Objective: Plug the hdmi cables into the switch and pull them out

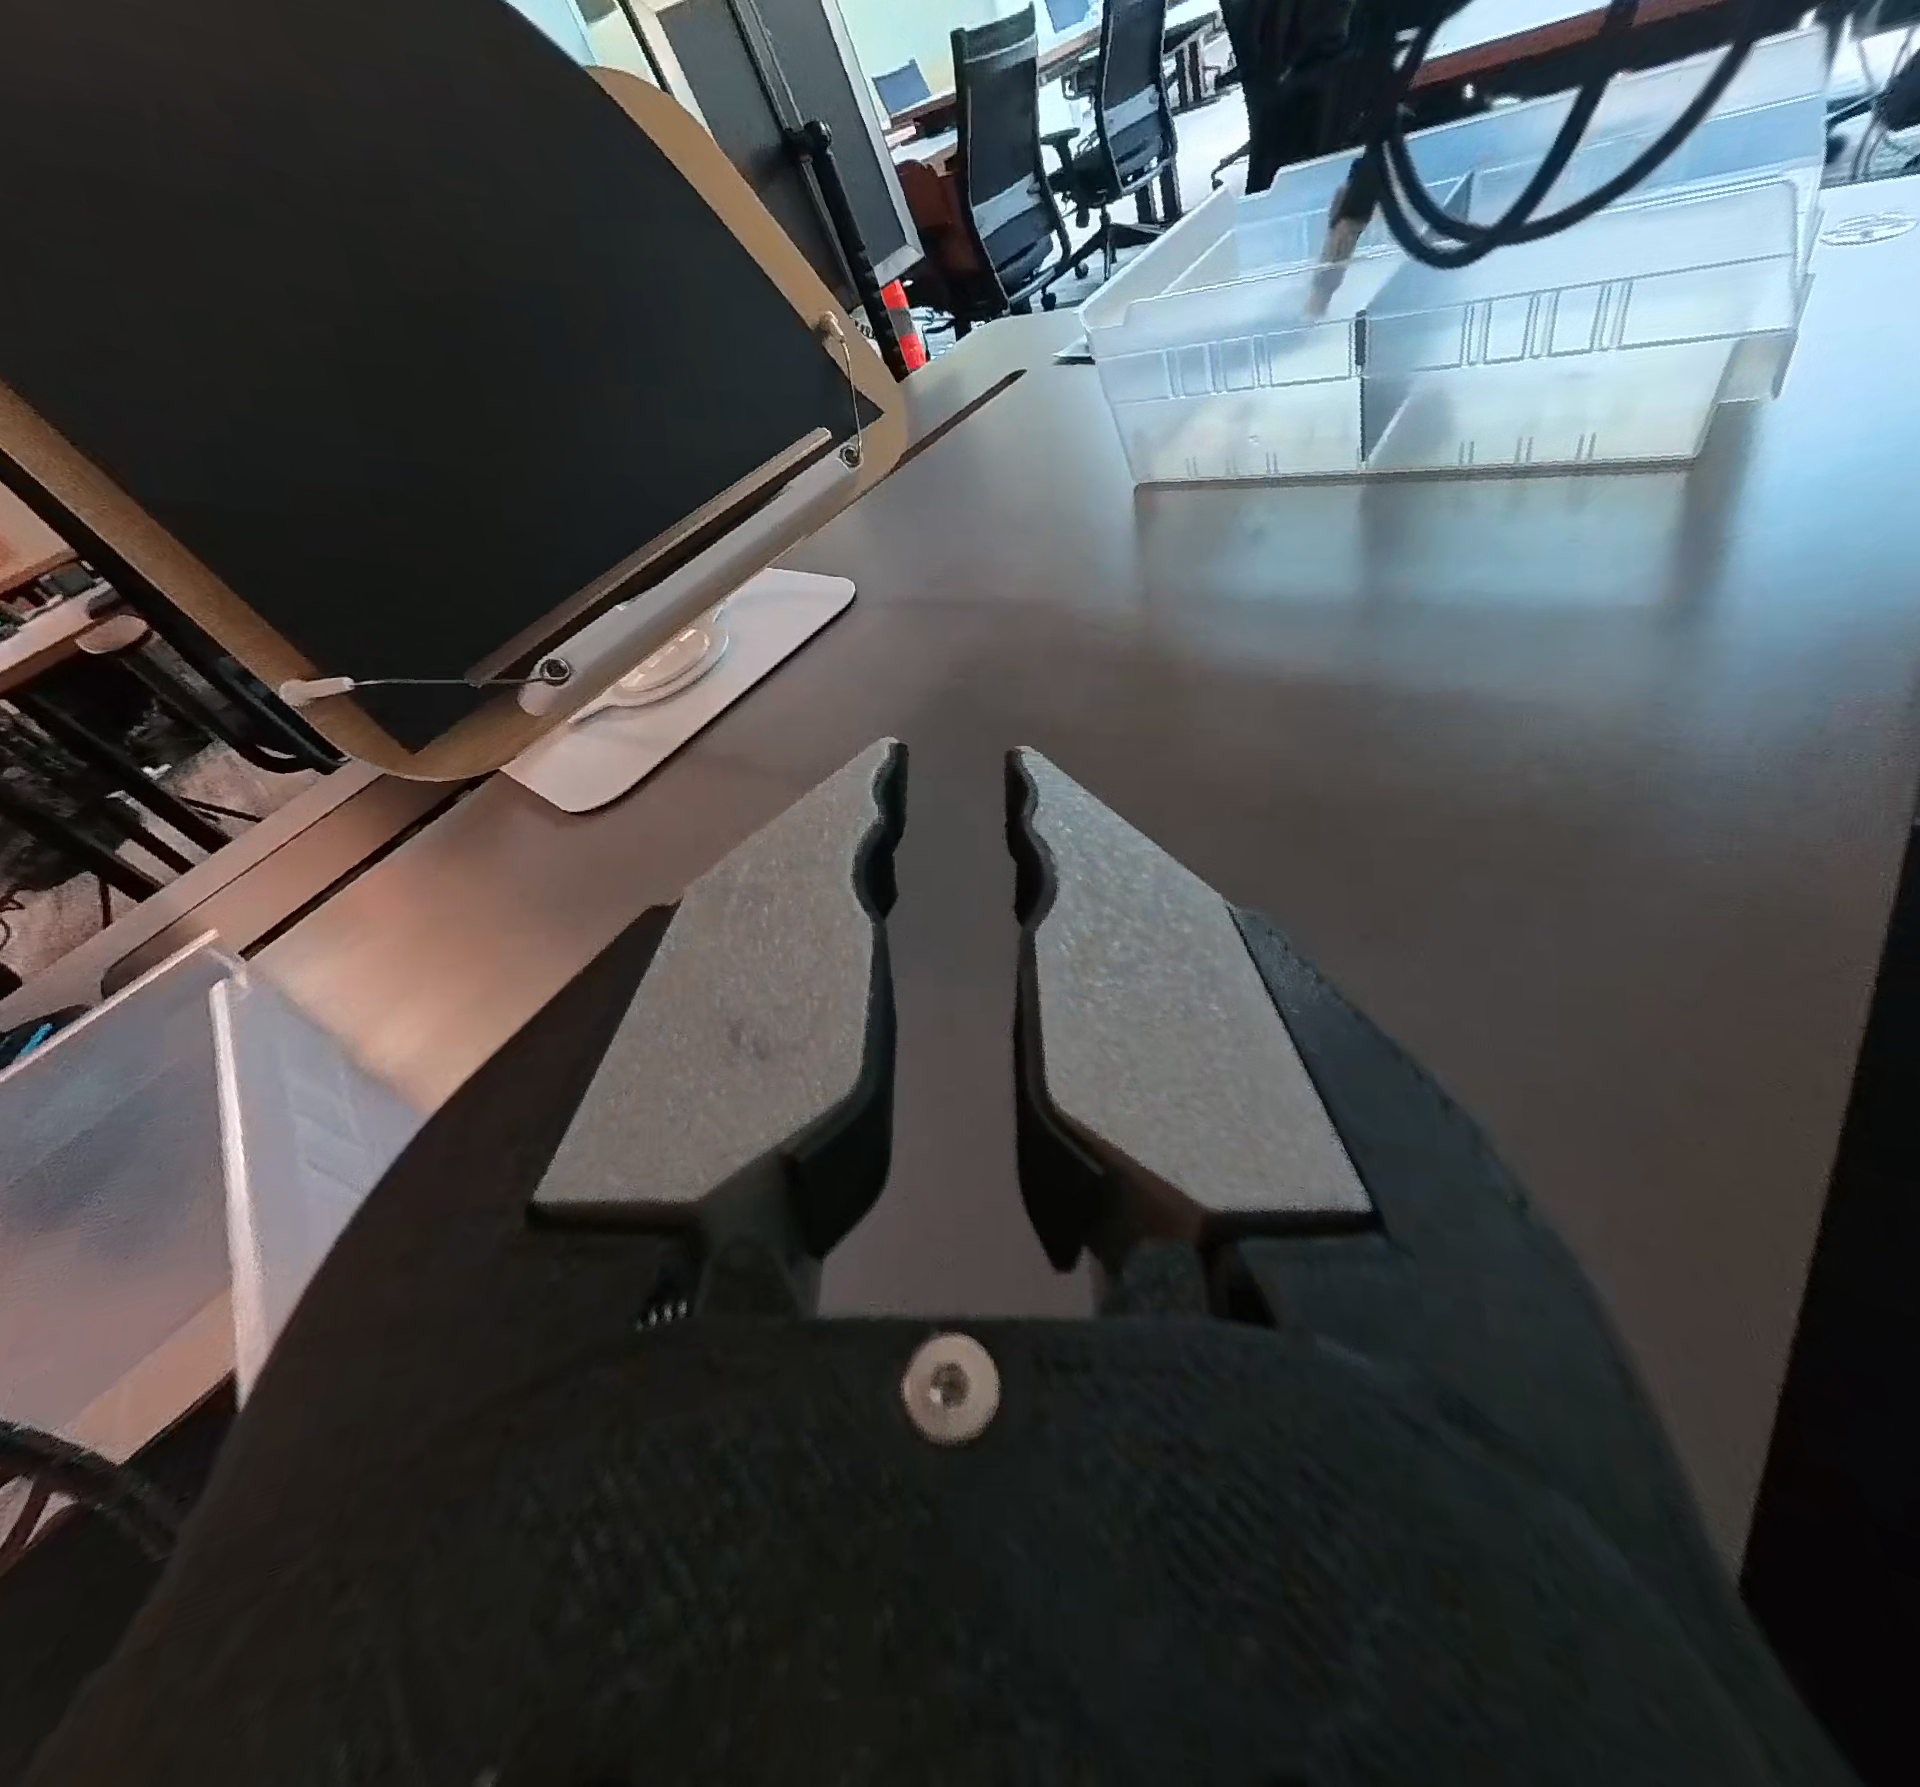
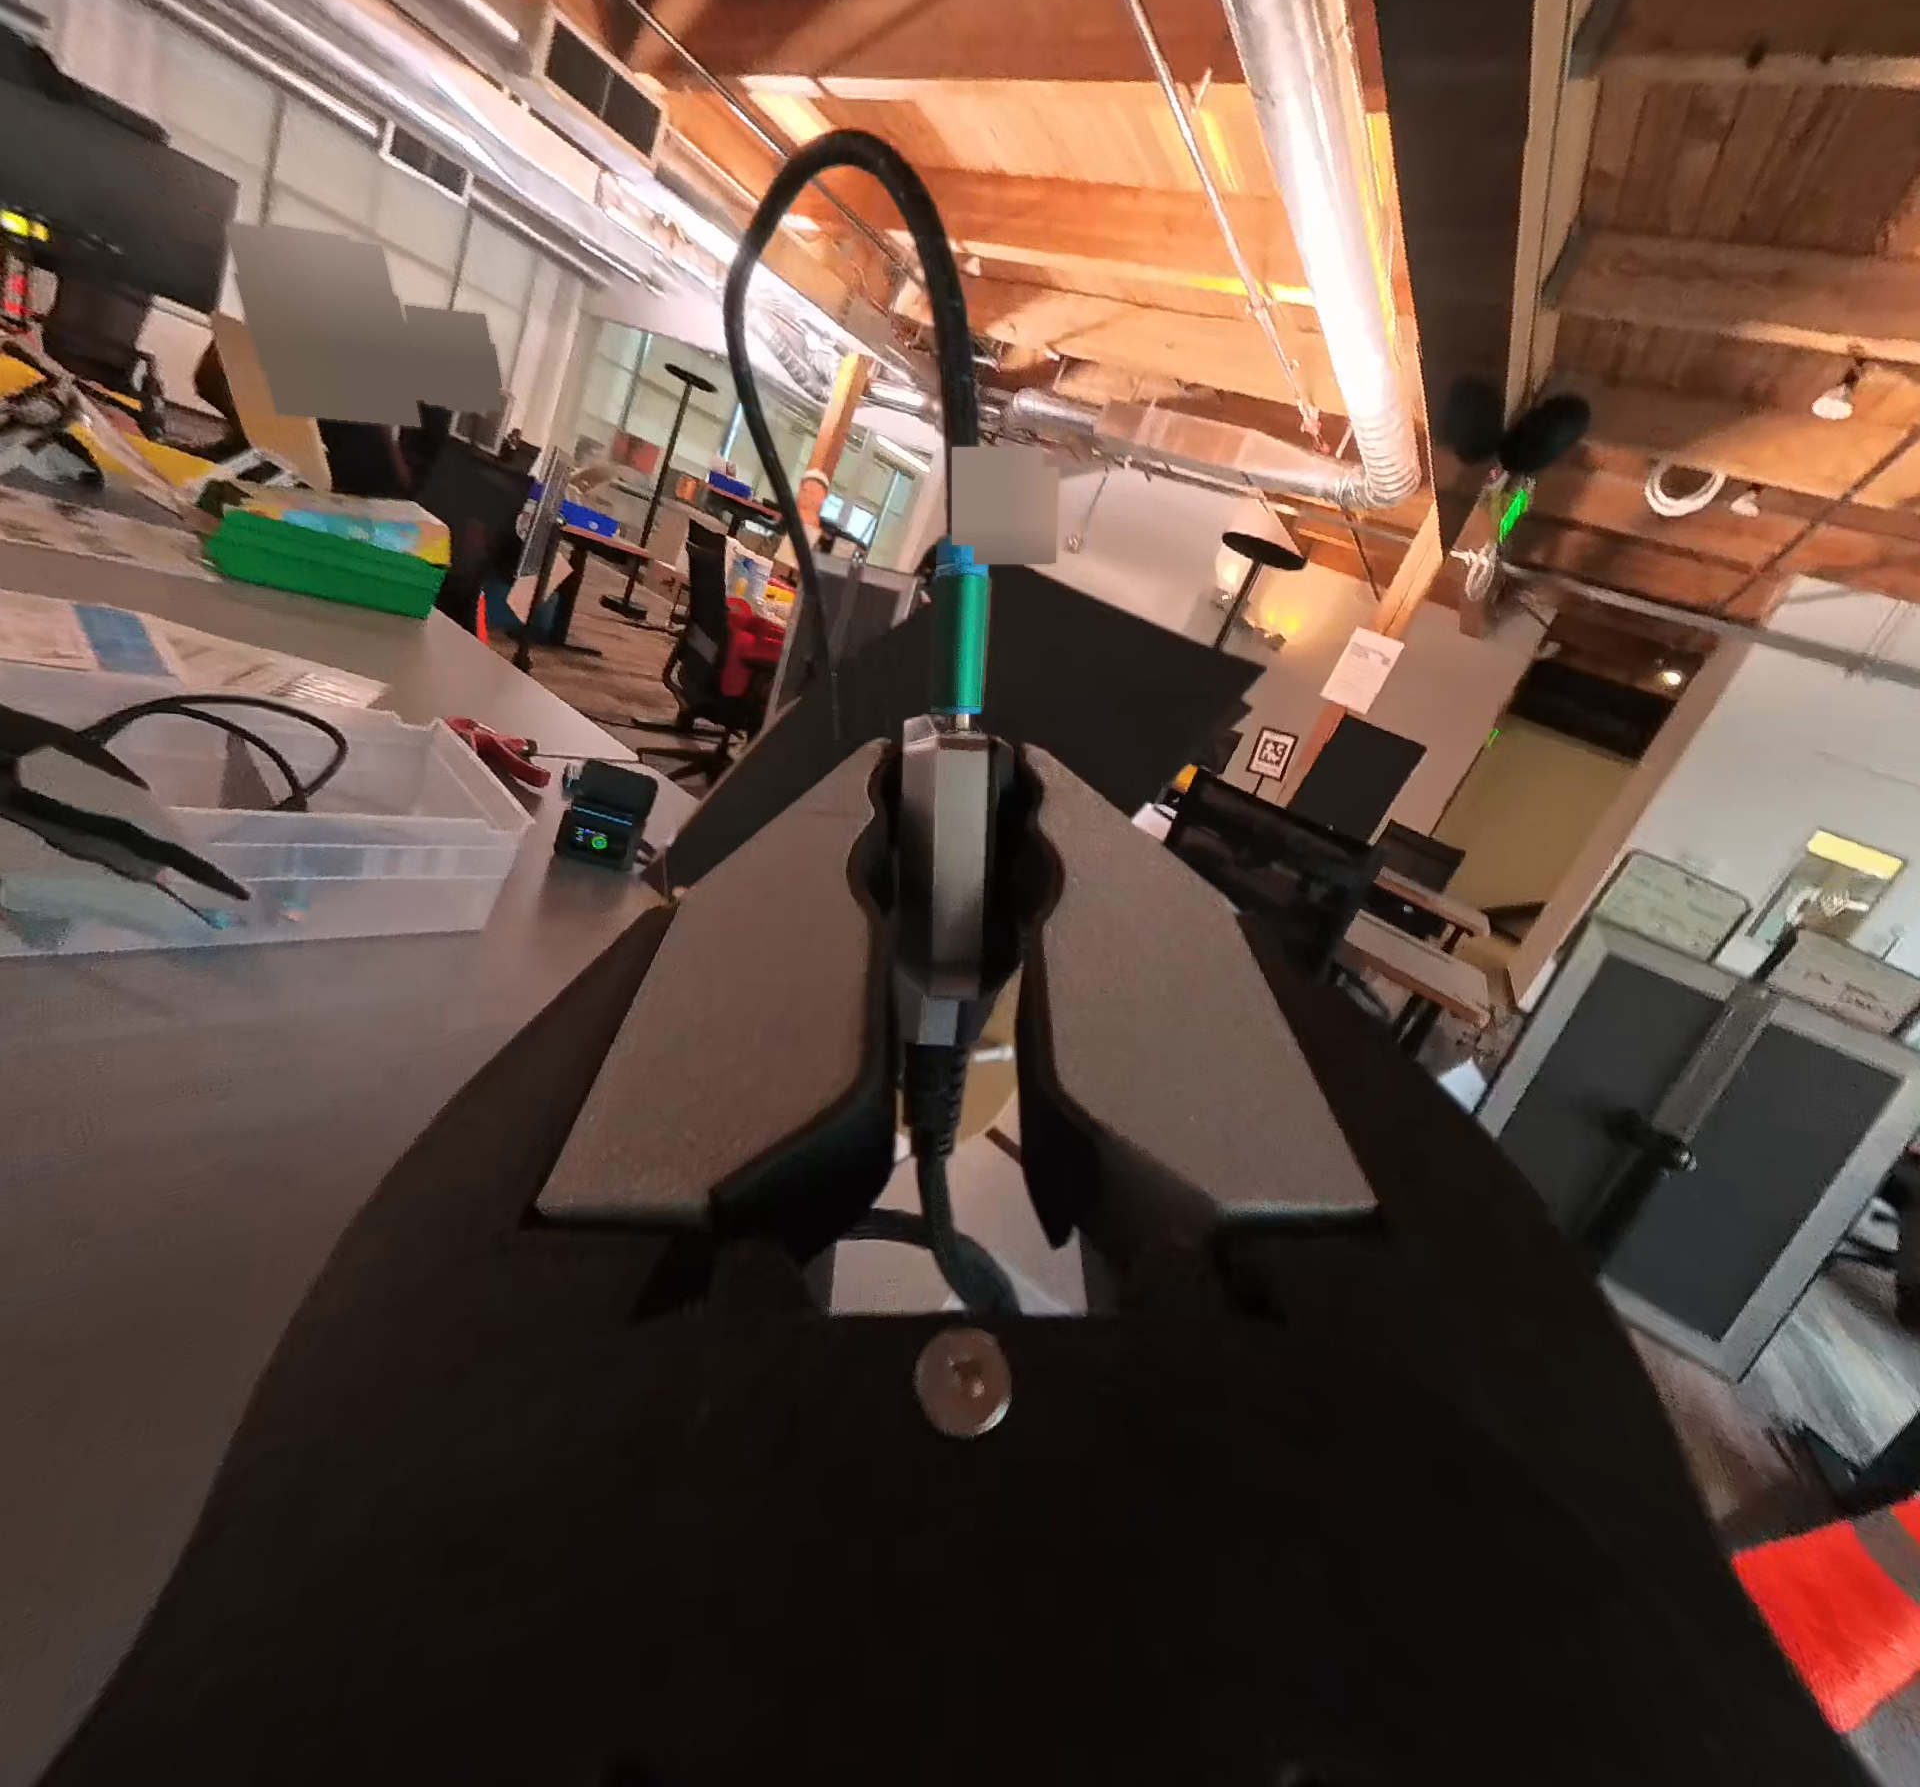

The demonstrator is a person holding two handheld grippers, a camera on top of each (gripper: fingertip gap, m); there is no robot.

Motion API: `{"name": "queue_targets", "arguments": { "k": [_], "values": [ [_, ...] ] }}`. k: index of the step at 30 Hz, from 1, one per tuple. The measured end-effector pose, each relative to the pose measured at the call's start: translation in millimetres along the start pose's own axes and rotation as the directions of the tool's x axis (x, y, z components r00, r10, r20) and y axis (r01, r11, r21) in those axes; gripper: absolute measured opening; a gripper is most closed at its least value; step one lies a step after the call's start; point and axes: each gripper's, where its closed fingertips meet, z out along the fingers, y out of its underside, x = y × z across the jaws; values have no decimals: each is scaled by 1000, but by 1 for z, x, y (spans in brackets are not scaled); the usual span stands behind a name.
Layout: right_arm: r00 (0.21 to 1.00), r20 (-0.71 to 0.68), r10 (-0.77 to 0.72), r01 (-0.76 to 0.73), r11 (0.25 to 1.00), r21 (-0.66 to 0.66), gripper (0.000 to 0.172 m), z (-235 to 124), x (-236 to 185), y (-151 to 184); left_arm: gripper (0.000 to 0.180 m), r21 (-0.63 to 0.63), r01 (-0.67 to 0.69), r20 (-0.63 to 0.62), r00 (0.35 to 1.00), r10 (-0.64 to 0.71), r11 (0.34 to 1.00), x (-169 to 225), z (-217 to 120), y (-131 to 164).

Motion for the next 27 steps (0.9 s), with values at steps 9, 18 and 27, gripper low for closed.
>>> {"name": "queue_targets", "arguments": {
  "k": [9,18,27],
  "values": [
    [996,74,-53,50,998,42,16,32,-22,-40,17,-37,-27,7,1000,28,999,2,4,7],
    [979,153,133,-124,990,-69,16,29,-67,65,17,1,12,20,1000,-12,1000,-7,-9,-4],
    [923,347,165,-119,981,-150,15,49,-130,86,17,-10,50,-11,999,-50,999,-1,1,4]
  ]
}}
